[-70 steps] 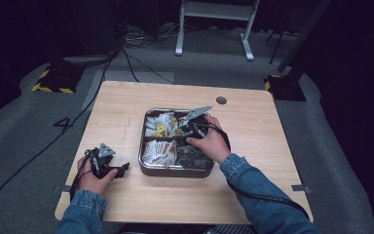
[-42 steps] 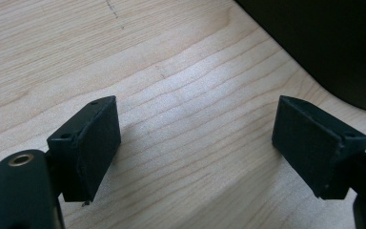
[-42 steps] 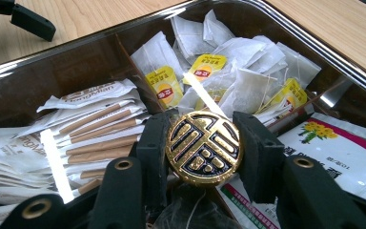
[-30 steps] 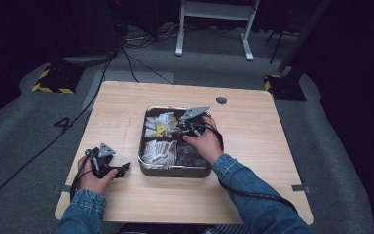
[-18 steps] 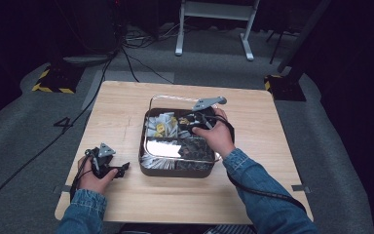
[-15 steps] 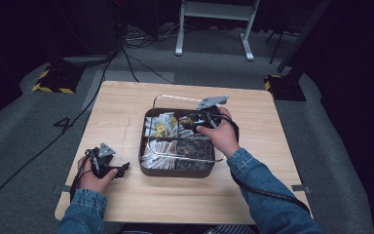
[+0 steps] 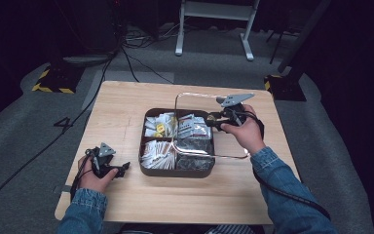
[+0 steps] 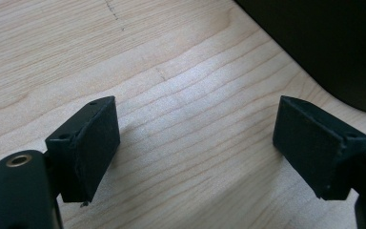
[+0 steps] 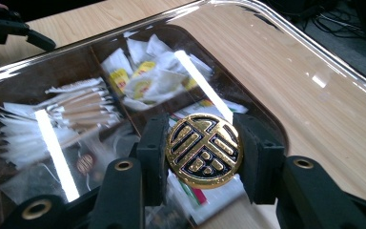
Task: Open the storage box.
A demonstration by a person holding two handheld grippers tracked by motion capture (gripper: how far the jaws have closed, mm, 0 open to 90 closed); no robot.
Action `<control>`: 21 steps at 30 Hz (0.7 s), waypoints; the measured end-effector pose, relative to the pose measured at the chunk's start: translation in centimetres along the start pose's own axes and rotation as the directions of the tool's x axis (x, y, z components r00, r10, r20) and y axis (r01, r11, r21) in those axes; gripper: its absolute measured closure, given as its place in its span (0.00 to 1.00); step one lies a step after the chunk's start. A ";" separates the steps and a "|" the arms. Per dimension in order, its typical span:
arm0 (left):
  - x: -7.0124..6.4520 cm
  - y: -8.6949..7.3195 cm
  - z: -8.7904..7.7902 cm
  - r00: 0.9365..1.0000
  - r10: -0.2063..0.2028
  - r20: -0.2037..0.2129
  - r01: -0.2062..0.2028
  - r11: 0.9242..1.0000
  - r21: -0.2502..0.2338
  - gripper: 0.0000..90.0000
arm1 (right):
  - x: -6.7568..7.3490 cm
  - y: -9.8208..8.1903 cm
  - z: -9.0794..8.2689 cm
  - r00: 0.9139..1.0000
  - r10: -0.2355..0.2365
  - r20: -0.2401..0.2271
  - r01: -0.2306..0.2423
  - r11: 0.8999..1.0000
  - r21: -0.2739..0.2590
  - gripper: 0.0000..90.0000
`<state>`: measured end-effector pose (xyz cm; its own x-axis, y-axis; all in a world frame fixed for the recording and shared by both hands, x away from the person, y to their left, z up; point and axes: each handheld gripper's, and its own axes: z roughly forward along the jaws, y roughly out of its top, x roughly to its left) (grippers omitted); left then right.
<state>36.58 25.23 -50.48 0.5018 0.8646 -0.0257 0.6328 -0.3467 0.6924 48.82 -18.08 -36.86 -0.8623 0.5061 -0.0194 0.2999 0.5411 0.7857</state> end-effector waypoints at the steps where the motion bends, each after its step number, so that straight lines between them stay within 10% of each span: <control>1: 0.0 0.0 0.0 1.000 -0.001 0.000 0.001 1.000 0.000 0.18 | -0.2 -0.1 -0.2 1.000 0.003 0.005 -0.003 1.000 0.003 0.66; 21: 0.0 0.0 0.0 1.000 -0.003 0.000 0.003 1.000 -0.001 0.18 | -3.8 -3.3 -4.1 0.993 0.078 0.084 -0.081 0.996 0.027 0.66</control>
<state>36.54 25.21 -50.49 0.5002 0.8654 -0.0278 0.6338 -0.3441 0.6927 49.41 -24.56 -36.82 -0.7988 0.6016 -0.0099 0.3793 0.5162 0.7679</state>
